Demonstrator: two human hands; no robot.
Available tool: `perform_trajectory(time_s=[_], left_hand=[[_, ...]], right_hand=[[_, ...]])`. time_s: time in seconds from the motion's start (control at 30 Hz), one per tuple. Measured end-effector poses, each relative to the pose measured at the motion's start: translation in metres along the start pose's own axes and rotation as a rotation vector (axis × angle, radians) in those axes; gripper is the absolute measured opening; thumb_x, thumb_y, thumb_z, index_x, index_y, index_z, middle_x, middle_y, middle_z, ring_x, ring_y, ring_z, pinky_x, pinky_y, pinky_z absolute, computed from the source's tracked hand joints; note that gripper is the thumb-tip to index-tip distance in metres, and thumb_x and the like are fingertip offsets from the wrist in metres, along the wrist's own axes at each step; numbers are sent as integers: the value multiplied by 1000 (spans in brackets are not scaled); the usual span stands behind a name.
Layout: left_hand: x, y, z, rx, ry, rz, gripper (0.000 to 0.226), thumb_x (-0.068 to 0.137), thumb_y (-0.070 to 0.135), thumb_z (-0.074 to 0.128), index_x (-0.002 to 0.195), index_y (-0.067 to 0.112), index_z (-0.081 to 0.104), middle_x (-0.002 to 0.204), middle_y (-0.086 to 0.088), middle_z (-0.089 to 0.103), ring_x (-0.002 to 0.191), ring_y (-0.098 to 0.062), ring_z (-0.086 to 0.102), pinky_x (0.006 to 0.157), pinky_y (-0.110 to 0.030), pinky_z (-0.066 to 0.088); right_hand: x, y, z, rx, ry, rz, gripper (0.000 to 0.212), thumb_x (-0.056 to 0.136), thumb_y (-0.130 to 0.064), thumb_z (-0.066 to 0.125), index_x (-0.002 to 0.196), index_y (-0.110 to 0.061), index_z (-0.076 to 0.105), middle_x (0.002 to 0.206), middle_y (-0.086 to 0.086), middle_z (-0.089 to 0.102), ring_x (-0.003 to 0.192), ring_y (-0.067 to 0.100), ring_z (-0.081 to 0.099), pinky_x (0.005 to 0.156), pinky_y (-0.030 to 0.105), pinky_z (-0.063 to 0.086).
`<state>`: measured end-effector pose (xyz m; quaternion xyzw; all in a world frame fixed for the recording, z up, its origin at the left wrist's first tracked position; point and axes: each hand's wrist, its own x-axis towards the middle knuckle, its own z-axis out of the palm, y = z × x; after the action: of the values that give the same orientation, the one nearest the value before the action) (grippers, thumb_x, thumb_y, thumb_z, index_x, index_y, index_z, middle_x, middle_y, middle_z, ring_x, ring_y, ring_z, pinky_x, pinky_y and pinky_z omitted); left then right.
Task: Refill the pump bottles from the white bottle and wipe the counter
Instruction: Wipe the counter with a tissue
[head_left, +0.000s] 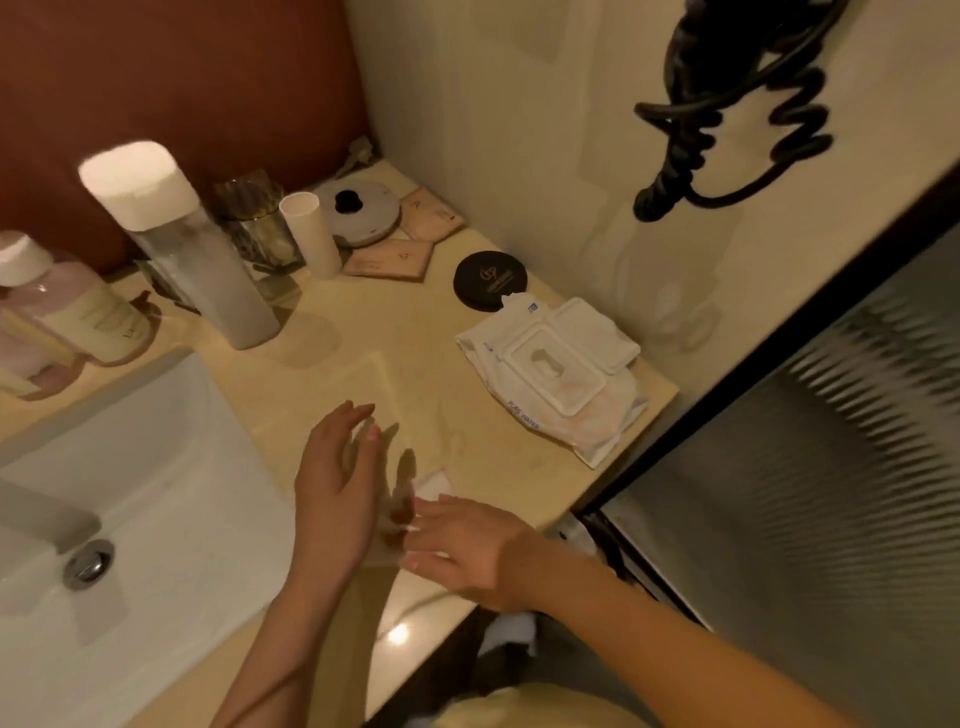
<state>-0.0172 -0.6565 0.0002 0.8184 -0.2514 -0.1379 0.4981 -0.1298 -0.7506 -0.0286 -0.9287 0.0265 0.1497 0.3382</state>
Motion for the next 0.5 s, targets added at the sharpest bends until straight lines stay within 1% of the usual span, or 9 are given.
perform_trajectory(time_s=[0.03, 0.07, 0.13, 0.2, 0.3, 0.37, 0.4, 0.47, 0.5], left_hand=[[-2, 2, 5, -6, -35, 15, 34, 93, 36, 48, 122, 21, 59, 132, 5, 52, 121, -6, 45, 99, -21, 31], [-4, 4, 9, -14, -66, 26, 35, 91, 37, 47, 121, 22, 60, 130, 7, 54, 118, -3, 47, 97, -18, 32], [-8, 5, 15, -24, -135, 50, 32, 90, 36, 48, 118, 25, 61, 123, 11, 57, 109, 10, 49, 91, -7, 33], [-15, 4, 17, -13, -204, 80, 22, 94, 25, 54, 116, 26, 61, 117, 15, 58, 103, 19, 47, 85, 2, 31], [-22, 0, 12, 23, -350, 135, 27, 91, 13, 60, 113, 27, 61, 111, 23, 58, 99, 24, 47, 82, 4, 31], [-24, -1, 7, 70, -478, 144, 25, 89, 17, 64, 112, 28, 63, 107, 23, 60, 96, 25, 49, 80, 4, 33], [-23, -1, 4, 87, -537, 141, 23, 88, 24, 64, 111, 27, 64, 106, 21, 62, 95, 25, 49, 80, 4, 33], [-20, 0, -2, 97, -629, 143, 25, 84, 36, 60, 107, 28, 66, 102, 20, 65, 94, 23, 52, 78, 3, 34], [-18, 1, -4, 104, -665, 145, 20, 86, 36, 61, 104, 30, 66, 100, 20, 66, 94, 19, 55, 76, 2, 36]], right_hand=[[-6, -1, 1, 29, 8, 38, 41, 101, -35, 32, 111, -9, 62, 122, 10, 57, 121, 18, 41, 110, 33, 25], [-10, -2, 2, 59, 25, 76, 39, 100, -37, 34, 103, -11, 63, 107, 9, 58, 108, 18, 45, 102, 34, 33], [-19, -7, 3, 122, 64, 130, 31, 99, -37, 40, 91, -17, 62, 88, 2, 51, 93, 16, 44, 90, 38, 41], [-27, -12, 4, 197, 71, 167, 24, 97, -37, 46, 88, -21, 62, 88, 3, 54, 93, 22, 50, 88, 41, 44], [-34, -18, 6, 362, 145, 265, 27, 95, -33, 52, 110, -16, 67, 106, 10, 63, 99, 25, 56, 89, 36, 45], [-38, -22, 7, 451, 254, 336, 24, 93, -29, 55, 111, -18, 68, 107, 9, 64, 100, 23, 57, 92, 33, 45], [-39, -24, 7, 481, 297, 375, 22, 92, -27, 57, 109, -20, 69, 106, 6, 65, 100, 21, 57, 92, 31, 45], [-44, -27, 4, 552, 369, 408, 17, 91, -20, 60, 101, -21, 73, 97, -4, 65, 95, 12, 58, 90, 25, 45], [-48, -29, 1, 597, 408, 410, 15, 90, -16, 60, 95, -21, 74, 89, -12, 64, 89, 4, 57, 86, 19, 43]])
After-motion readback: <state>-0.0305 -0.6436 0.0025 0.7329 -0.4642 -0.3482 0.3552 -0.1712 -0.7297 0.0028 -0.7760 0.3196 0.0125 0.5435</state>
